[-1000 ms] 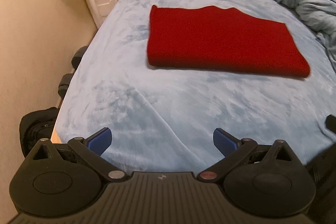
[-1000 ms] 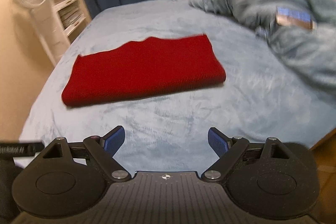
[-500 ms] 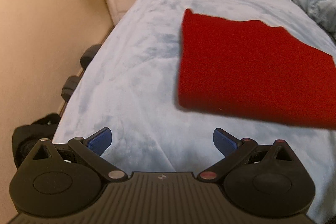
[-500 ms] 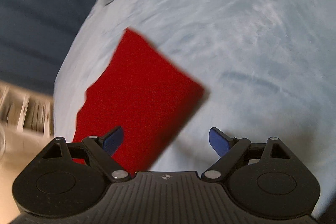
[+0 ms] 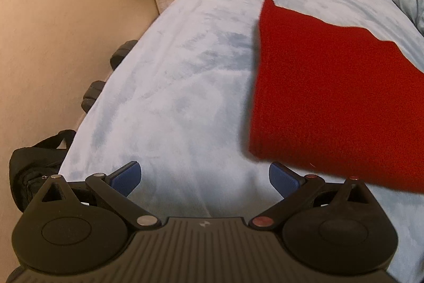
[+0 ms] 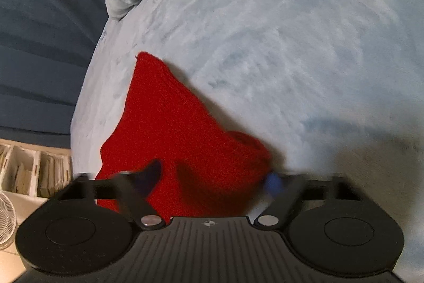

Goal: Fold small clothes
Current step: 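Grasp the end of the folded cardigan with the right gripper, then lift the end with the right gripper and fold it over the rest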

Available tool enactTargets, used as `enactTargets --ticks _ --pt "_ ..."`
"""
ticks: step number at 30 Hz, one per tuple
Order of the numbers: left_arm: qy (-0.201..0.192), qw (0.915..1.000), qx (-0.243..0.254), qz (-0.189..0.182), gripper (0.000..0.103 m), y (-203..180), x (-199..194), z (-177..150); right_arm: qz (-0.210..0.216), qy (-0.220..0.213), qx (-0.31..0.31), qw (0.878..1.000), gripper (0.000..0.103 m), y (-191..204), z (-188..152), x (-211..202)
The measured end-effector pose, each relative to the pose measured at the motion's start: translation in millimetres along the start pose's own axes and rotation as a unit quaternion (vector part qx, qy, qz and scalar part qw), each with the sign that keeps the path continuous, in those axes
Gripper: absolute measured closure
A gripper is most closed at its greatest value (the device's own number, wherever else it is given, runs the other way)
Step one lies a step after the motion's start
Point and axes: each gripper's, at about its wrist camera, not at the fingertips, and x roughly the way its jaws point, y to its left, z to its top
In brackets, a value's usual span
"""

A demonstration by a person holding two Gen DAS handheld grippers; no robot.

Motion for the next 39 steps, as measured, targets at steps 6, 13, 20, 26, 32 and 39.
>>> enactTargets --ticks 6,13,20,26,32,39 --pt "0.002 0.9992 -0.023 0.032 0.000 16 19 7 0.009 -0.020 -0.036 0.999 0.083 16 -2 -13" --pt "0.046 0.9983 -0.033 0.010 0.000 31 55 2 -0.061 0.002 -0.019 0.998 0.083 7 4 14" --pt "0.027 0.9979 -0.055 -0.021 0.000 43 64 6 -0.123 -0.077 -0.226 0.963 0.087 124 -25 -6" --pt "0.011 0.9953 -0.085 -0.045 0.000 62 63 8 -0.014 -0.158 -0.590 0.791 0.087 265 -205 -4" --pt "0.014 0.9920 -0.112 -0.056 0.000 82 64 7 0.082 -0.018 -0.816 0.572 0.087 210 -396 39" --pt "0.011 0.9922 -0.111 -0.055 0.000 84 61 4 0.091 -0.001 -0.790 0.606 0.075 182 -404 52"
